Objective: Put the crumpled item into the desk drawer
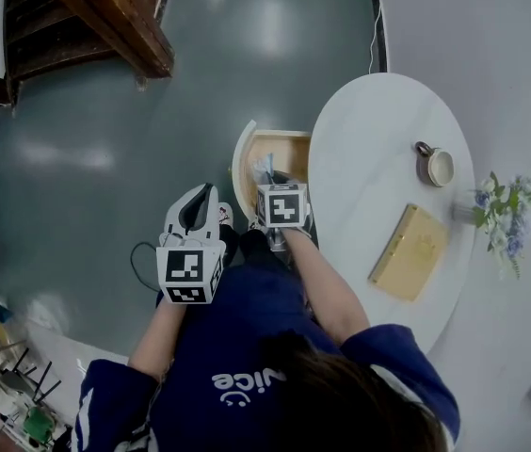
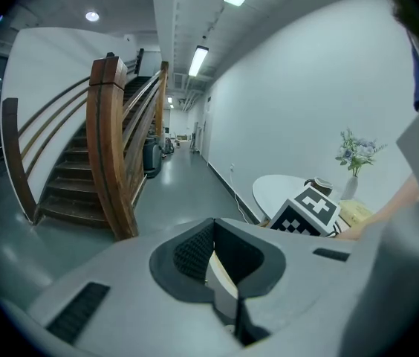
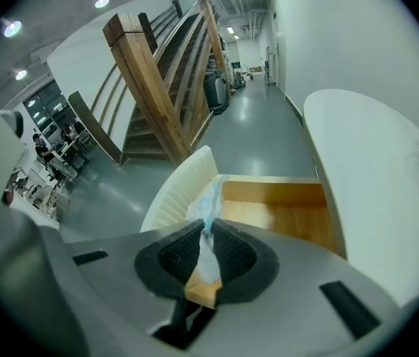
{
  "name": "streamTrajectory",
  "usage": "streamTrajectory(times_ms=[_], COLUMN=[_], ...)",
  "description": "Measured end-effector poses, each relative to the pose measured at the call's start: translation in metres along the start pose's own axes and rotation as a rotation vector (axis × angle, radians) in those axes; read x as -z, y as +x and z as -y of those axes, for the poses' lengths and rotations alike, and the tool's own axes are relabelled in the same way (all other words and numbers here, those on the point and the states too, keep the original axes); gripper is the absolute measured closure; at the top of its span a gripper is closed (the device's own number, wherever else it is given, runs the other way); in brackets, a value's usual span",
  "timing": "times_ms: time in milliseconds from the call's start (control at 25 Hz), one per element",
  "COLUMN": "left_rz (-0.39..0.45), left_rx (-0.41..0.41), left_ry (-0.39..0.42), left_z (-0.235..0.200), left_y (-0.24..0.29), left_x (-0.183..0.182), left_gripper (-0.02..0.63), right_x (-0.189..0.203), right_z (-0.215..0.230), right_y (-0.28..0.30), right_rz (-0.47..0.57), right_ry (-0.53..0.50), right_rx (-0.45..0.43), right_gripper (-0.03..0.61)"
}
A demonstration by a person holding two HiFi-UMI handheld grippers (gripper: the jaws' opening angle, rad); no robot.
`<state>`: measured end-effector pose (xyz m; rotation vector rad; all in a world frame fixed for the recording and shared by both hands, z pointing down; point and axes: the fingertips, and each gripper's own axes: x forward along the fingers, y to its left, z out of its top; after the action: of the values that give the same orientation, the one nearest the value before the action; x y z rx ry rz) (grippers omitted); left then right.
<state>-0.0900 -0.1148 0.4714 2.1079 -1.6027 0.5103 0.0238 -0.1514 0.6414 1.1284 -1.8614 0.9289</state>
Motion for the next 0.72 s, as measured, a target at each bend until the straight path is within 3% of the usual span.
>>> streamTrajectory(times_ms=[400, 720], left_rz=[-0.076, -0.123], left_rx=[0.028, 0.084], left_ry=[0.013, 0.027], left_z=[0.000, 0.015], left_y=[-0.003, 0.002], left_x=[0.025, 0.038], left_gripper=[0.610, 0.611], right_x=[0.010, 0.014], right_z=[0.008, 0.014], right_y=[0.036, 0.061], right_rz=[-0.074, -0.123], right_ry=[-0.058, -0.040], right_rx=[0.039, 0.034], right_gripper=[0.534, 0.534])
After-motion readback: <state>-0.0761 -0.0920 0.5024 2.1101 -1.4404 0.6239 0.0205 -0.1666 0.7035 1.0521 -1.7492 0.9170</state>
